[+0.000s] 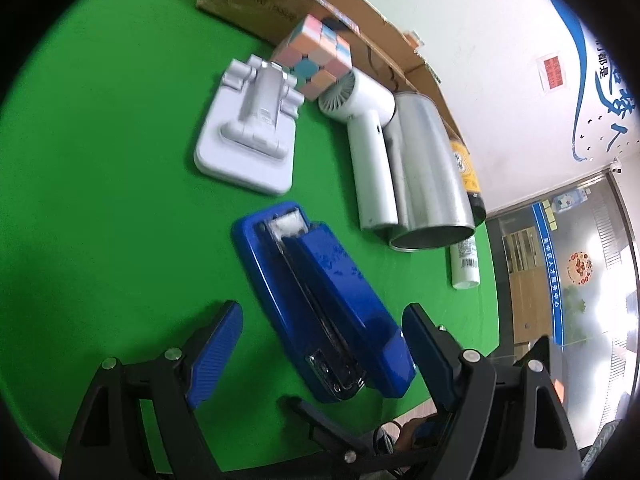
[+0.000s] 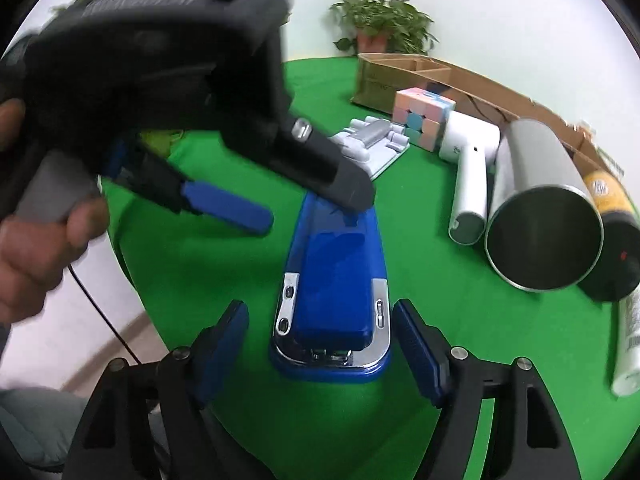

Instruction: Organize rigid objects

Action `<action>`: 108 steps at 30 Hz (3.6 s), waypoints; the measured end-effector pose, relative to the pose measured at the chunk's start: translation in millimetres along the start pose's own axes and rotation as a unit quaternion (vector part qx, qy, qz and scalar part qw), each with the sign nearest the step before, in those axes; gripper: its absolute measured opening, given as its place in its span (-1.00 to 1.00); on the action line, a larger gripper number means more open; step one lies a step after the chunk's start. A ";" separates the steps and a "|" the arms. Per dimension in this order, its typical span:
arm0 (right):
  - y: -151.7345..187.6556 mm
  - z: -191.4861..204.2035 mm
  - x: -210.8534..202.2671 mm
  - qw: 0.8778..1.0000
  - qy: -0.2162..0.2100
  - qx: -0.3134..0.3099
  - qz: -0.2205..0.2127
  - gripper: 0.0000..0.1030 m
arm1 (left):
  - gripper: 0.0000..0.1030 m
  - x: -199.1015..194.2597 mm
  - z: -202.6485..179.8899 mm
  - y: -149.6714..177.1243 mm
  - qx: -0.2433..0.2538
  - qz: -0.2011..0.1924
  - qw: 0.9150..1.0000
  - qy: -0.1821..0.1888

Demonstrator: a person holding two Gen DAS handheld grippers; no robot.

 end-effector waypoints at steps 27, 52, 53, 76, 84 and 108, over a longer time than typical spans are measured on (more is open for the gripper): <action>-20.4 -22.2 -15.1 0.985 -0.057 0.160 0.010 0.08 | 0.29 2.7 -32.8 -9.5 0.037 -0.014 0.999 0.006; -194.7 -108.2 -20.6 0.980 -0.004 0.193 -0.056 0.08 | 0.11 -18.7 -101.6 -196.9 0.163 -0.054 0.985 0.007; -204.2 -113.5 -13.0 0.979 -0.007 0.200 -0.047 0.07 | 0.10 -16.2 -99.9 -206.3 0.164 -0.051 0.985 0.004; -274.6 -181.1 169.1 0.947 -0.013 0.306 0.095 0.10 | 0.06 66.4 -11.8 -335.9 0.075 0.052 0.996 -0.005; -279.0 -165.5 154.6 0.951 -0.065 0.291 0.088 0.50 | 0.06 5.4 -24.6 -329.7 0.116 -0.033 0.992 -0.038; -110.0 -175.1 -52.1 0.963 0.073 0.254 -0.056 0.99 | 0.71 -44.9 -101.4 -151.3 0.257 -0.219 0.923 -0.185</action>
Point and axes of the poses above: each gripper's, at about its wrist camera, not at the fingertips, and x roughly the way its jaws point, z to its left, y to its underside, the point moved 7 cm from there along x, roughly the way its jaws point, and after that the axes turned 5 degrees about y, right-handed, at the moved point
